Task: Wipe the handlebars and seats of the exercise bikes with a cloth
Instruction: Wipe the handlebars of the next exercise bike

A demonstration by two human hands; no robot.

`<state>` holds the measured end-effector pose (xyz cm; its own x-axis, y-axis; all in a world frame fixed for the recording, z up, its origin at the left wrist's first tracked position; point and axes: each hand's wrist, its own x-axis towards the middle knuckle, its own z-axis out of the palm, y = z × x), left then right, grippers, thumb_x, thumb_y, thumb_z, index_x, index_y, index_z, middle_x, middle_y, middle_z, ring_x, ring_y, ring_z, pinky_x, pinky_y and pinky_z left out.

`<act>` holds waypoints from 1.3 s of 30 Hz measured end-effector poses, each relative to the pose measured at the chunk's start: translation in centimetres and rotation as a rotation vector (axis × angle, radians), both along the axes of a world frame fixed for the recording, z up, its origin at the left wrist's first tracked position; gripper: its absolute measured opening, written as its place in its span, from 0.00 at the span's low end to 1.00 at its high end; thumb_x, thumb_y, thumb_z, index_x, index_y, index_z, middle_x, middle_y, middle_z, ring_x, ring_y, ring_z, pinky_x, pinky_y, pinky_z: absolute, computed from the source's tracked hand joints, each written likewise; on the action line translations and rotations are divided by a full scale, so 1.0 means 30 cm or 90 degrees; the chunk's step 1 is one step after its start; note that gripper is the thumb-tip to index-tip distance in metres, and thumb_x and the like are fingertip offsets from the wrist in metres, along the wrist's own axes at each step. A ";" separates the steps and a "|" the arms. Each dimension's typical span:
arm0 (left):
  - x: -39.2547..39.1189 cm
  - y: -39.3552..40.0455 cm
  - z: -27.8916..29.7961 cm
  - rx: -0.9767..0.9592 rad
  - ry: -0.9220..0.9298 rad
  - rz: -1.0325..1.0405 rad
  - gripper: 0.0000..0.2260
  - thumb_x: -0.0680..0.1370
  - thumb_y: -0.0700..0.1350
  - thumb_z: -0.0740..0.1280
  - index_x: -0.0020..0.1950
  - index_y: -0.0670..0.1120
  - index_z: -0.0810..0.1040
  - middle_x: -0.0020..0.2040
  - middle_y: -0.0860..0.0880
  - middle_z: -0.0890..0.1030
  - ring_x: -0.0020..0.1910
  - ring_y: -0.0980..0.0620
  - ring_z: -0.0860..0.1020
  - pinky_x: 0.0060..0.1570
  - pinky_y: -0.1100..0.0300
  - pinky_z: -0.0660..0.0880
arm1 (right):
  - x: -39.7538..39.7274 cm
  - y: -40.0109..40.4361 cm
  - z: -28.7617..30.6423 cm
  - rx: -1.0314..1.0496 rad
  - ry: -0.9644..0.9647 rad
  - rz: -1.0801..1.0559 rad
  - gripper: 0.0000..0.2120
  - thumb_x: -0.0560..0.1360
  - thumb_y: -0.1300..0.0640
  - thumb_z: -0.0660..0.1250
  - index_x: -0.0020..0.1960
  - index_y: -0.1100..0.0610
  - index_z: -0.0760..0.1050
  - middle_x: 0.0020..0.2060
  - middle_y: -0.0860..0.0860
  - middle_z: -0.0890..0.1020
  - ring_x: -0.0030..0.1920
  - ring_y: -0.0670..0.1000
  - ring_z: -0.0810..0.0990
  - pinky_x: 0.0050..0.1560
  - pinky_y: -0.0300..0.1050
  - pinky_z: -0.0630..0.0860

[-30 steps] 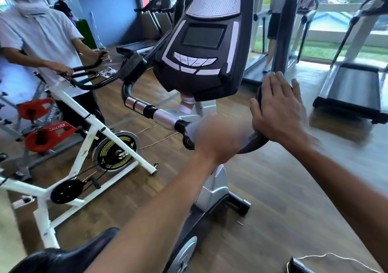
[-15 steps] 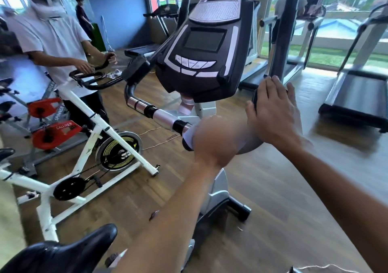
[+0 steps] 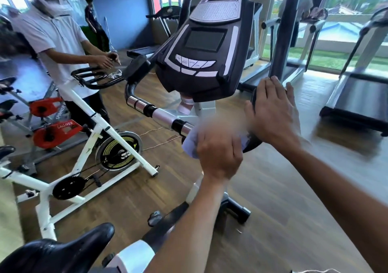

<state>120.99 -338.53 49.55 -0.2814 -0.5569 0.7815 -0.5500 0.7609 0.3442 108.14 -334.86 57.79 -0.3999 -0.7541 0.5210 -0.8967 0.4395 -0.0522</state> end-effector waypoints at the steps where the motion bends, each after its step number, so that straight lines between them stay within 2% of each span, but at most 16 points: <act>1: 0.003 0.002 -0.003 0.005 0.018 -0.010 0.14 0.80 0.44 0.58 0.45 0.42 0.81 0.45 0.45 0.83 0.53 0.44 0.79 0.65 0.46 0.71 | 0.002 0.001 0.002 0.003 -0.001 -0.003 0.34 0.83 0.46 0.51 0.79 0.68 0.57 0.78 0.63 0.63 0.81 0.59 0.54 0.81 0.58 0.44; 3: 0.009 -0.036 0.027 -0.024 -0.007 -0.031 0.14 0.78 0.45 0.58 0.40 0.44 0.81 0.39 0.46 0.82 0.47 0.44 0.79 0.57 0.50 0.72 | 0.005 -0.002 0.004 0.007 -0.001 0.000 0.33 0.84 0.47 0.54 0.80 0.68 0.56 0.79 0.63 0.62 0.81 0.59 0.53 0.81 0.58 0.43; 5: 0.010 -0.076 0.098 0.010 -0.138 -0.029 0.17 0.77 0.48 0.57 0.36 0.45 0.81 0.36 0.45 0.81 0.41 0.42 0.78 0.44 0.51 0.67 | 0.003 -0.006 0.007 0.007 0.002 -0.001 0.33 0.84 0.47 0.54 0.80 0.68 0.56 0.79 0.62 0.62 0.82 0.58 0.53 0.81 0.58 0.43; 8: -0.012 -0.113 0.185 0.123 -0.320 -0.018 0.20 0.81 0.51 0.56 0.44 0.44 0.84 0.44 0.42 0.82 0.46 0.40 0.78 0.41 0.52 0.62 | -0.004 -0.002 0.008 0.009 0.002 0.002 0.32 0.84 0.47 0.54 0.80 0.67 0.56 0.79 0.63 0.62 0.81 0.59 0.54 0.81 0.59 0.44; 11: -0.002 -0.073 0.138 0.101 -0.198 -0.006 0.19 0.79 0.49 0.56 0.37 0.43 0.81 0.38 0.43 0.81 0.42 0.40 0.78 0.42 0.51 0.65 | -0.003 -0.002 0.002 0.000 0.001 0.010 0.33 0.83 0.46 0.53 0.79 0.68 0.57 0.78 0.63 0.64 0.81 0.59 0.54 0.81 0.59 0.45; 15: 0.016 -0.011 0.025 0.021 -0.009 -0.040 0.14 0.78 0.45 0.58 0.39 0.44 0.81 0.38 0.46 0.82 0.46 0.44 0.78 0.57 0.48 0.72 | 0.002 -0.003 -0.004 -0.012 0.016 0.006 0.37 0.79 0.43 0.47 0.79 0.67 0.59 0.77 0.62 0.65 0.80 0.59 0.56 0.80 0.58 0.46; 18: 0.007 -0.089 0.104 0.048 -0.137 -0.035 0.18 0.76 0.49 0.55 0.34 0.45 0.80 0.35 0.45 0.81 0.38 0.42 0.77 0.41 0.51 0.68 | -0.006 -0.009 -0.006 -0.009 0.020 0.004 0.37 0.79 0.43 0.47 0.79 0.67 0.59 0.77 0.62 0.66 0.80 0.59 0.57 0.80 0.57 0.46; 20: -0.006 -0.123 0.185 0.130 -0.301 -0.044 0.21 0.78 0.52 0.52 0.37 0.44 0.79 0.40 0.43 0.81 0.41 0.41 0.75 0.39 0.52 0.62 | -0.014 -0.010 -0.004 -0.011 0.018 0.003 0.36 0.79 0.43 0.48 0.78 0.67 0.60 0.76 0.62 0.66 0.80 0.59 0.57 0.80 0.57 0.45; 22: -0.013 -0.157 0.216 0.176 -0.333 -0.085 0.18 0.80 0.52 0.56 0.35 0.44 0.72 0.39 0.45 0.76 0.43 0.42 0.73 0.40 0.52 0.60 | -0.018 -0.006 -0.004 -0.012 0.010 0.012 0.36 0.79 0.43 0.49 0.78 0.66 0.60 0.76 0.62 0.67 0.80 0.59 0.58 0.80 0.55 0.45; 23: -0.006 -0.166 0.224 0.200 -0.302 -0.089 0.18 0.80 0.52 0.57 0.33 0.44 0.71 0.36 0.47 0.74 0.42 0.43 0.73 0.39 0.52 0.60 | -0.018 -0.004 -0.005 -0.014 0.006 0.018 0.37 0.79 0.42 0.49 0.78 0.66 0.61 0.76 0.61 0.67 0.80 0.59 0.58 0.80 0.54 0.45; 25: 0.023 -0.170 0.224 0.216 -0.076 -0.065 0.18 0.78 0.51 0.57 0.31 0.45 0.72 0.29 0.50 0.71 0.38 0.43 0.74 0.37 0.53 0.60 | -0.019 -0.002 -0.003 -0.022 0.001 0.023 0.37 0.79 0.42 0.50 0.78 0.65 0.62 0.76 0.61 0.68 0.79 0.58 0.58 0.80 0.53 0.45; 27: 0.059 -0.141 0.179 0.109 0.186 -0.048 0.15 0.78 0.47 0.58 0.33 0.47 0.77 0.32 0.49 0.78 0.38 0.43 0.76 0.39 0.54 0.67 | -0.017 -0.004 -0.004 -0.029 0.001 0.020 0.36 0.79 0.42 0.50 0.78 0.65 0.62 0.76 0.60 0.69 0.79 0.58 0.59 0.80 0.54 0.46; 28: 0.072 -0.110 0.133 0.037 0.220 -0.067 0.14 0.79 0.45 0.59 0.38 0.46 0.80 0.37 0.48 0.81 0.41 0.43 0.78 0.45 0.52 0.72 | -0.017 -0.006 -0.006 -0.034 0.000 0.015 0.36 0.79 0.42 0.51 0.78 0.65 0.63 0.75 0.60 0.69 0.79 0.58 0.59 0.80 0.54 0.46; 32: 0.108 -0.024 -0.077 -0.175 -0.010 -0.136 0.18 0.84 0.48 0.56 0.62 0.43 0.82 0.61 0.46 0.83 0.68 0.43 0.76 0.72 0.45 0.68 | -0.020 -0.009 -0.004 -0.028 -0.003 0.015 0.35 0.79 0.42 0.51 0.78 0.65 0.63 0.76 0.60 0.69 0.79 0.58 0.59 0.80 0.53 0.46; 35: 0.135 -0.185 -0.053 -0.260 -0.069 -0.196 0.19 0.85 0.50 0.55 0.62 0.42 0.82 0.59 0.45 0.83 0.64 0.40 0.78 0.66 0.46 0.71 | -0.021 -0.004 -0.001 -0.027 -0.007 0.016 0.36 0.79 0.42 0.51 0.78 0.64 0.62 0.76 0.60 0.68 0.80 0.57 0.58 0.80 0.52 0.44; 39: 0.185 -0.347 0.012 -0.163 -0.026 -0.130 0.17 0.84 0.47 0.56 0.53 0.41 0.83 0.51 0.45 0.84 0.54 0.40 0.80 0.59 0.46 0.73 | -0.018 0.000 0.000 -0.024 -0.007 0.019 0.36 0.79 0.41 0.51 0.79 0.64 0.62 0.76 0.59 0.68 0.80 0.57 0.58 0.80 0.53 0.45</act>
<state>126.54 -348.93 49.91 -0.4004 -0.2723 0.8749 -0.3872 0.9157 0.1078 107.58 -334.85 57.79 -0.3836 -0.7455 0.5450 -0.9087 0.4099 -0.0789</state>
